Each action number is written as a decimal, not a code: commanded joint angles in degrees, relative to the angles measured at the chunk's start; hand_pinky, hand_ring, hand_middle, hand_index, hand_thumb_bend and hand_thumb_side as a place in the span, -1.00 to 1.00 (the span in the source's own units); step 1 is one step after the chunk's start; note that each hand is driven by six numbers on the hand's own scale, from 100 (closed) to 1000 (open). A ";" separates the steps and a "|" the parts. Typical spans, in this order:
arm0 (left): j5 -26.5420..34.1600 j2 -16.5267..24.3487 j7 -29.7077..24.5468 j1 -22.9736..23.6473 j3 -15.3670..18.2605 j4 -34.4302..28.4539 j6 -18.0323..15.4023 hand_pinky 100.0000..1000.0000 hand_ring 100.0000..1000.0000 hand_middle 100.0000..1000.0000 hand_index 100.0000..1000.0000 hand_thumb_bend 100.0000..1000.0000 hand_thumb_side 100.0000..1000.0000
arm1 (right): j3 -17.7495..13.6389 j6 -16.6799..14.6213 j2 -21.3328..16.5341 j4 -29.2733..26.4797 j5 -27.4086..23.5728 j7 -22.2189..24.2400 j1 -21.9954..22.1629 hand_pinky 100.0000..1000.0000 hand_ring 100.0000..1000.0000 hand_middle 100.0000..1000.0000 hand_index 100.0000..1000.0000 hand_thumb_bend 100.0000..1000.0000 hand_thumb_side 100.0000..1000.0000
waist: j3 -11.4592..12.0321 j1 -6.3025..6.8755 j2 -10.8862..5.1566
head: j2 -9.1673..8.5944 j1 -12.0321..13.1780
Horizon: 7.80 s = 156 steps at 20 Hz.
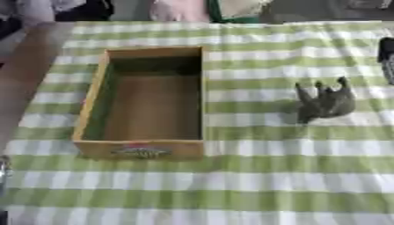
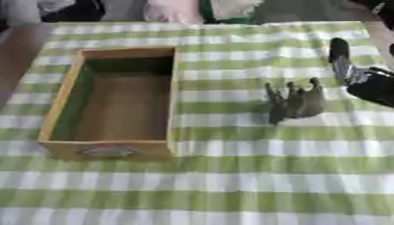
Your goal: Pick up objects on the table and place them in the box.
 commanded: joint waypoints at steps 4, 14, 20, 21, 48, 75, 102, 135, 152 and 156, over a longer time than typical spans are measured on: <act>-0.23 1.65 -0.03 -0.42 0.28 -0.96 -0.03 -0.31 -0.01 0.15 0.39 -0.28 0.50 | 0.59 -0.63 -4.63 -1.12 1.56 2.73 -0.74 0.72 0.78 0.73 0.95 -1.00 0.53 | -0.05 -0.07 -1.25 | -0.49 -0.37; 0.10 1.92 -0.90 -0.51 -0.37 -0.96 0.01 -0.31 -0.01 0.15 0.39 -0.29 0.50 | 8.27 -3.09 -15.57 5.64 1.41 11.01 -3.09 0.76 0.84 0.78 1.00 -0.81 0.32 | 0.52 -0.14 -1.67 | -0.30 -2.37; 0.35 2.02 -1.37 -0.65 -0.62 -0.96 0.00 -0.31 -0.01 0.15 0.39 -0.28 0.50 | 11.56 -4.94 -17.97 11.73 -0.19 16.16 -6.86 0.75 0.83 0.75 0.98 -0.72 0.24 | 1.15 -0.12 -1.90 | -0.54 -3.25; 0.38 2.03 -1.42 -0.69 -0.65 -0.96 0.00 -0.31 -0.01 0.15 0.39 -0.28 0.50 | 11.98 -5.11 -18.17 12.47 -0.14 17.05 -7.41 0.74 0.81 0.72 1.00 -0.65 0.16 | 1.22 -0.13 -1.91 | -0.62 -3.36; 0.78 1.55 -2.02 -0.93 -1.04 -0.96 0.03 -0.31 -0.02 0.15 0.38 -0.29 0.50 | 19.21 -7.18 -12.56 28.21 2.44 38.49 -19.53 0.72 0.80 0.60 0.95 -0.29 0.01 | 1.82 -0.05 -1.57 | -1.64 -4.50; 1.25 1.16 -2.43 -1.40 -1.29 -0.96 -0.13 -0.31 -0.01 0.15 0.38 -0.30 0.51 | 25.07 -2.44 -9.36 24.69 10.27 31.70 -22.46 0.74 0.86 0.60 0.43 -1.00 0.30 | 2.06 -0.36 -1.10 | -2.18 -4.78; 1.40 1.35 -2.69 -1.43 -1.44 -0.96 -0.31 -0.30 0.00 0.16 0.37 -0.32 0.51 | 22.79 -0.85 -9.69 18.37 6.17 28.68 -25.93 0.68 0.70 0.02 -0.04 -1.00 -0.62 | 2.15 -0.87 -1.90 | -1.83 -4.85; 3.25 0.90 -3.78 -2.06 -2.70 -0.96 -1.35 -0.30 0.01 0.16 0.38 -0.30 0.49 | 27.69 -6.38 26.47 43.00 17.08 30.39 -56.05 0.66 0.64 -0.09 -0.10 -1.00 -0.67 | 5.00 -1.20 -4.37 | 0.62 -9.26; 4.04 0.59 -4.58 -4.01 -3.57 -0.96 -2.12 -0.30 0.01 0.16 0.38 -0.30 0.48 | 25.31 -12.35 40.61 62.60 29.12 35.57 -57.72 0.70 0.65 -0.10 -0.09 -1.00 -0.66 | 8.56 -2.76 -2.85 | -0.85 -12.35; 4.14 0.53 -4.69 -4.33 -3.63 -0.96 -2.25 -0.30 0.01 0.16 0.38 -0.29 0.48 | 24.29 -14.02 42.57 67.59 32.63 33.50 -57.44 0.71 0.66 -0.08 -0.05 -1.00 -0.66 | 8.92 -2.77 -2.56 | -1.12 -12.62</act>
